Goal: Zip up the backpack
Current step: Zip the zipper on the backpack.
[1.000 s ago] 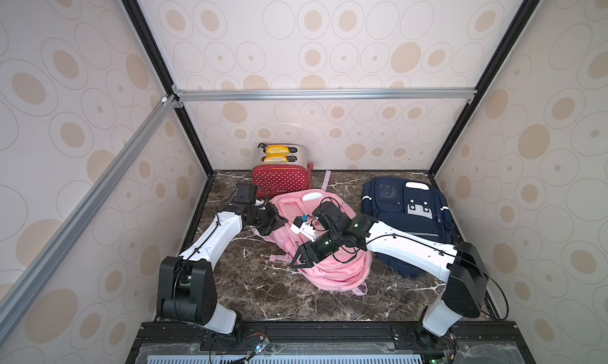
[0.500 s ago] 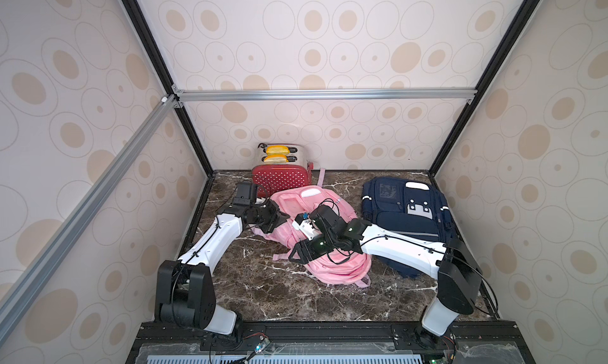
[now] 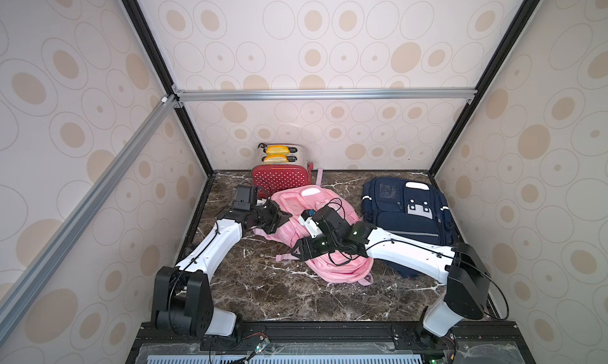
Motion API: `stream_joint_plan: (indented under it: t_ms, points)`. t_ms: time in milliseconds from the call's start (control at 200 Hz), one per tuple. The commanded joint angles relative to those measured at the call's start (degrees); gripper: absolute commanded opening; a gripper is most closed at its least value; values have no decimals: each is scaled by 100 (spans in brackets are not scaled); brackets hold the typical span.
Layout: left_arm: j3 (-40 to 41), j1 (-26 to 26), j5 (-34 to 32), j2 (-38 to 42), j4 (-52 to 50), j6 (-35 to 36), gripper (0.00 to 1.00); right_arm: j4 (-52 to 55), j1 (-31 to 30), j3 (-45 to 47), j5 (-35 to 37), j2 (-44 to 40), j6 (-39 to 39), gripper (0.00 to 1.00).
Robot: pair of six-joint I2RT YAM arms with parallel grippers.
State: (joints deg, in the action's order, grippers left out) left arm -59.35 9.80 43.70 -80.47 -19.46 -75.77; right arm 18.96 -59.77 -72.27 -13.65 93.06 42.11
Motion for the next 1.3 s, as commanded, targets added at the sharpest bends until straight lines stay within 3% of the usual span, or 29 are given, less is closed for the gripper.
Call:
stream_joint_plan:
  t_ms: [0, 441, 841, 1137, 1297]
  points:
    - [-182, -53, 468, 511, 493, -518, 0, 288, 261, 311, 1438, -220, 86, 70]
    - [-40, 4, 272, 927, 939, -1310, 0, 760, 356, 530, 1945, -411, 342, 70]
    - [-111, 212, 209, 976, 1424, -1806, 0, 1171, 648, 506, 2175, 44, 469, 64]
    - [-147, 210, 261, 963, 1675, -1965, 0, 902, 849, 781, 2355, 46, 397, 65]
    - [-127, 213, 279, 954, 1815, -2074, 0, -103, 1013, 1332, 2107, -45, 223, 65]
